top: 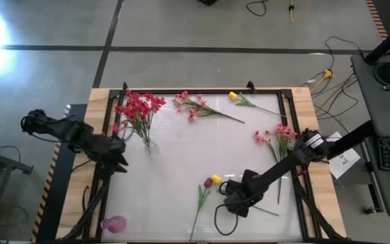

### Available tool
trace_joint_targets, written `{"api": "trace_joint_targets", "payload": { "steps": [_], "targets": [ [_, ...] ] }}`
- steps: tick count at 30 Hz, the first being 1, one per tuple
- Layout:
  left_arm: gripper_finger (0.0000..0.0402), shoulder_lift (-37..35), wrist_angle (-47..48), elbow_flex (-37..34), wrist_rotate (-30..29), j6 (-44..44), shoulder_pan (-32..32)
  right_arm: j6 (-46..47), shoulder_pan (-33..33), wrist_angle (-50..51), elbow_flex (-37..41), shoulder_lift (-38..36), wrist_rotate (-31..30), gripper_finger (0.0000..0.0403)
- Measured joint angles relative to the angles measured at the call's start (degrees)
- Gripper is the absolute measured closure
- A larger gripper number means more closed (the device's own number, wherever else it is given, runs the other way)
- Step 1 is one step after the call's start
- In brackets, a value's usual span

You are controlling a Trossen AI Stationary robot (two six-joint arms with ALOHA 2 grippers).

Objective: Sort flowers into vase by color
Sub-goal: Put the bottom yellow flower into the transparent vase

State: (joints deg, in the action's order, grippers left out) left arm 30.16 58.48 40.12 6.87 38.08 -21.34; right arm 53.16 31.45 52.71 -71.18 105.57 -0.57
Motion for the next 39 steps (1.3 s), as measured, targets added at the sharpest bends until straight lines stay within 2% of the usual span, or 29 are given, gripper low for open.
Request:
{"api": "trace_joint_targets", "payload": {
  "steps": [5,9,13,17,25,29,31,34,39],
  "targets": [
    [0.0249,-0.4,2.4,7.2,-0.5,-1.6,0.0,-1.9,-2.1,-1.5,0.0,0.8,1.9,0.0181],
    [0.0249,-1.2,2.1,11.5,-4.8,-5.5,0.0,-2.2,-3.0,-2.9,0.1,0.9,1.9,0.0246],
    [0.0249,-2.1,3.2,12.4,-9.2,-6.1,0.0,-2.9,-3.2,-4.8,0.3,0.9,0.5,0.0317],
    [0.0249,-2.0,6.4,11.0,-9.4,-4.7,0.0,-5.9,-3.3,-5.6,0.1,-0.2,-1.8,0.0381],
    [0.0249,-2.0,5.3,4.1,-10.2,-2.4,0.0,-9.8,-6.5,-4.3,0.1,-12.1,-9.5,0.0389],
    [0.0249,-2.0,2.2,0.7,-10.9,-2.3,0.0,-14.4,-8.7,-6.9,0.3,-18.5,-17.7,0.0389],
    [0.0249,-2.0,0.9,-0.6,-11.0,-2.8,0.0,-18.8,-9.6,-12.4,0.6,-20.9,-20.7,0.0390],
    [0.0249,-2.0,0.8,-1.5,-12.6,-3.0,0.0,-28.3,-10.9,-24.1,2.3,-23.1,-22.0,0.0390],
    [0.0249,-2.9,0.5,-2.2,-16.1,-3.0,0.0,-44.7,-13.2,-53.4,8.4,-23.7,-20.7,0.0390]
  ]
}}
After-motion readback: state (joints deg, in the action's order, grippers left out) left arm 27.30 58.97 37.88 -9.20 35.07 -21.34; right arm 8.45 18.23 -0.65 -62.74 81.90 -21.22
